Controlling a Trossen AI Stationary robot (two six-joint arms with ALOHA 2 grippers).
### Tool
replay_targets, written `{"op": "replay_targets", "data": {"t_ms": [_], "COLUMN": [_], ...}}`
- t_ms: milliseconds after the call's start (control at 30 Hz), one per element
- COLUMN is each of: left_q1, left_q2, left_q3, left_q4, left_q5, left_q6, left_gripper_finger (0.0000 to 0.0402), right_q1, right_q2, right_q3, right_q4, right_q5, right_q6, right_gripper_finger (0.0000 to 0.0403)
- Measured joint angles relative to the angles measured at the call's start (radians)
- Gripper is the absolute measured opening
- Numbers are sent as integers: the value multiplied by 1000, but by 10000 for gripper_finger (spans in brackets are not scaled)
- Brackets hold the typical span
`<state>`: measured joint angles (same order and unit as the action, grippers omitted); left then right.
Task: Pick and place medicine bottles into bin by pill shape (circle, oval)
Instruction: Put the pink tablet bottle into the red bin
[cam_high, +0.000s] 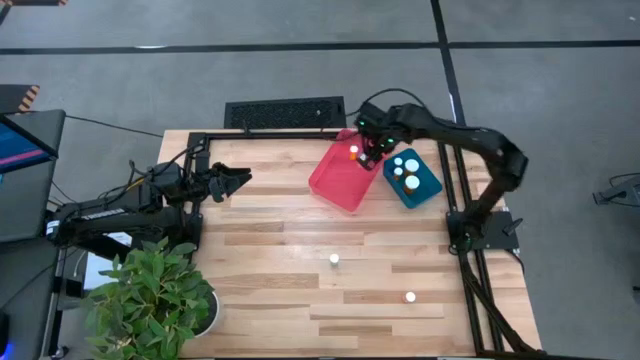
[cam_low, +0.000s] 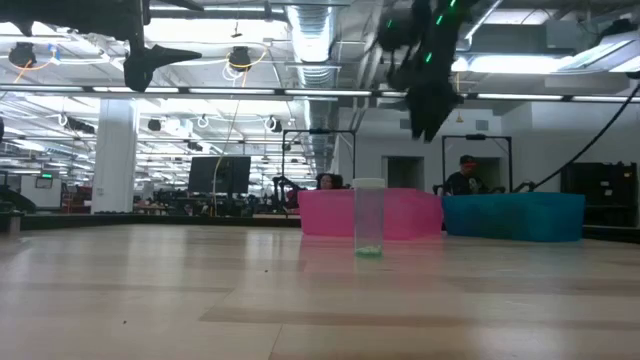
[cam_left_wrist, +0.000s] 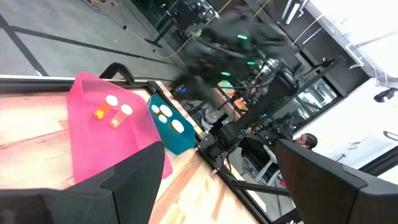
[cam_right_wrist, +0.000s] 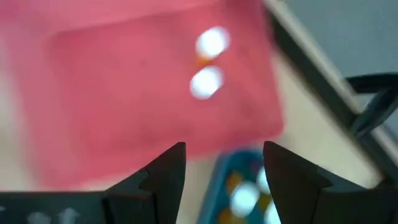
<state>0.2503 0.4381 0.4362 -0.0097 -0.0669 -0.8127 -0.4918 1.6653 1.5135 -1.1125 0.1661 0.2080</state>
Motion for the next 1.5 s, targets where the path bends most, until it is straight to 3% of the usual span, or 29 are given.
{"op": "replay_targets", "data": {"t_ms": [200,400,567,767,900,1067,1233,1333,1500], "left_q1": [0,0,0,0,0,0,0,0,0], "left_q2": [0,0,0,0,0,1,0,0,0], "left_q3": [0,0,0,0,0,0,0,0,0], "left_q4": [0,0,0,-3,-3,-3,-3,-3,-2], "left_q5": [0,0,0,0,0,-4,-24,-24,-24], "left_q6": [0,-16,-19,-21,-22,-22,-20,-13,-12], "left_gripper_finger": [300,300,300,300,300,300,300,300,300], "right_q1": [240,638,949,1192,1298,1352,1362,1367,1369], "right_q2": [-155,-245,-253,-188,-120,-38,8,-7,-27], "right_q3": [0,0,0,0,0,0,-50,-148,-245], "right_q4": [-217,-298,-314,-312,-309,-308,-235,-91,-49], "right_q5": [-136,-140,-95,-87,-89,-87,-81,-41,37], "right_q6": [102,432,763,1049,1117,1131,1105,1105,1080], "right_gripper_finger": [220,219,226,261,297,327,328,324,325]}}
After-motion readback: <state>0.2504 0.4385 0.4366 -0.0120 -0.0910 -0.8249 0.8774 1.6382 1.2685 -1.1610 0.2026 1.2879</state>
